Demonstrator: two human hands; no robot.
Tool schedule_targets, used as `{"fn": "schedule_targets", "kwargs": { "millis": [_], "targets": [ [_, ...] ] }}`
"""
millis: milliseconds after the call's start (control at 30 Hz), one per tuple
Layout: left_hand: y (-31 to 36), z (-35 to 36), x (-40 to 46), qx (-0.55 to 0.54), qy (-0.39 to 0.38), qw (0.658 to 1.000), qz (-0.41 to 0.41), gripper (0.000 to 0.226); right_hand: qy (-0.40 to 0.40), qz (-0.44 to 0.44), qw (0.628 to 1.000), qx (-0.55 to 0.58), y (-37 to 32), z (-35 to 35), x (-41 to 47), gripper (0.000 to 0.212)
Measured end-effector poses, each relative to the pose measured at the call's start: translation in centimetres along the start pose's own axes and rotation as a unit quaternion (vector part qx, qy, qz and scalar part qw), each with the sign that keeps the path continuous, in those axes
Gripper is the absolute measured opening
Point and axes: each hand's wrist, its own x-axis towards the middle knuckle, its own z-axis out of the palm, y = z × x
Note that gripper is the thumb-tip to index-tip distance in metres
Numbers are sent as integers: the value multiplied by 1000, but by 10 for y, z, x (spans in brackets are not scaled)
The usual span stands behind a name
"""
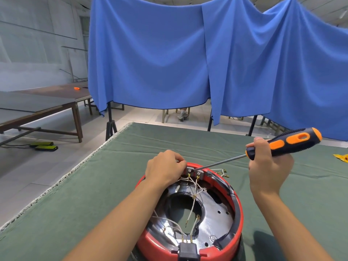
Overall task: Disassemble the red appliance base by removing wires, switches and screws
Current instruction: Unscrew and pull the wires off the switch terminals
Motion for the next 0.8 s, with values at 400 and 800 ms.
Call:
{"fn": "schedule_targets", "kwargs": {
  "millis": [400, 800],
  "targets": [
    [-1, 0, -1, 3, -3, 1000, 15, 20, 17, 105, 991, -79, 11, 3, 20, 20],
    [-2, -1, -2, 10, 2, 999, 32, 20, 35, 194, 967, -162, 34, 28, 51, 19]
  ]
}}
